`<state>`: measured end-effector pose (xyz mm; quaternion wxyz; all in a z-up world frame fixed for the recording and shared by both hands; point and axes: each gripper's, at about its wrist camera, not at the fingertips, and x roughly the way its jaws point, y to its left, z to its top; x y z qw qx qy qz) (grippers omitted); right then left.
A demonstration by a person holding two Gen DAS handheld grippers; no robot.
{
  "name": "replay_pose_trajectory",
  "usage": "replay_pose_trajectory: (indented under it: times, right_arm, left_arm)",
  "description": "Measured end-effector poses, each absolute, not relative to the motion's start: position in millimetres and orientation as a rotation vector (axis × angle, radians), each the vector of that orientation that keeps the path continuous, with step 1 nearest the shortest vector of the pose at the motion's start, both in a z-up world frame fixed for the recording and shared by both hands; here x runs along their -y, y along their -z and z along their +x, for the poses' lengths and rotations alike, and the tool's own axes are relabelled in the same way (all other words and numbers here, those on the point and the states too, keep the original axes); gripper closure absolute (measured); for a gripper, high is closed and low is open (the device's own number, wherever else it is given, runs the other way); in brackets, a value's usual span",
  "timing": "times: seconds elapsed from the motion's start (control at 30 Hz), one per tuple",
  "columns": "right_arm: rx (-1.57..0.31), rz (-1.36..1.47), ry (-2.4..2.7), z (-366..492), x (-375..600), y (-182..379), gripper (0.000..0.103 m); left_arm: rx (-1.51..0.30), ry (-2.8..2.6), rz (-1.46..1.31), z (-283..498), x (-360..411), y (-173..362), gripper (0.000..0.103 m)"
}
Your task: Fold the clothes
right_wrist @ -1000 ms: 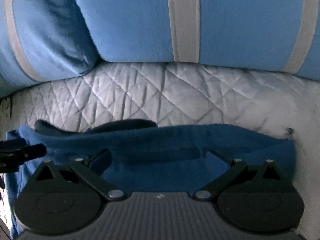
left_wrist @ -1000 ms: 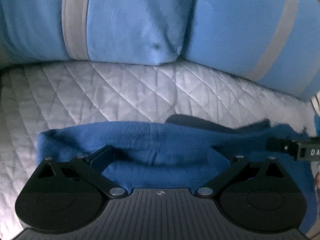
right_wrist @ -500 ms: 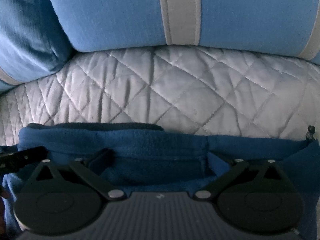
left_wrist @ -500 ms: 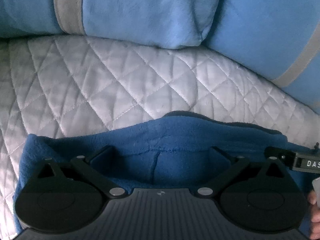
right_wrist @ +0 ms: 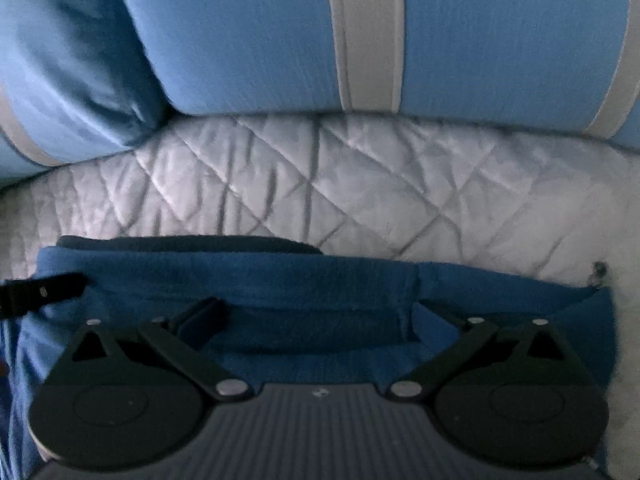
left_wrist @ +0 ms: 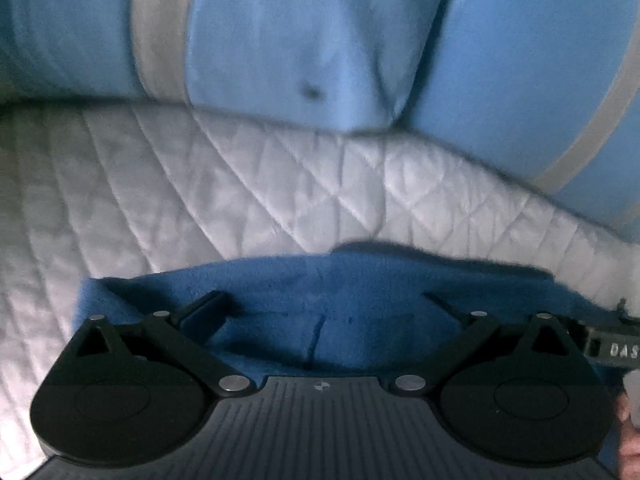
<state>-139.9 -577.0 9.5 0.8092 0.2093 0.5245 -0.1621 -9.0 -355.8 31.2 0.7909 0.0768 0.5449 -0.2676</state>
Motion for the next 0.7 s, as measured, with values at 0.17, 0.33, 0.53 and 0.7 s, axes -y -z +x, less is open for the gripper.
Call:
replay_pose_trajectory:
  times: [0.17,0.33,0.53,0.7]
  right_arm:
    - [-1.088,0.445,0.354,-156.6,572.4,-48.9,0.000]
    - [-1.091,0.445,0.362,-173.8,566.7,-67.7,0.000]
    - [-1.101,0.441,0.376,-195.3,558.8,-85.2,0.000]
    - [-1.111,0.436,0.383,-215.3,551.1,-97.5,0.000]
  left_arm:
    - [-1.134,0.586,0.151,-21.1,344.7,-76.4,0.000]
    - [-1.103,0.592,0.163,-35.9,340.6,-108.5,0.000]
    - [-1.104,0.605,0.174,-53.6,330.3,-122.4,0.000]
    - [-1.106,0.622,0.183,-74.0,314.3,-132.9,0.000]
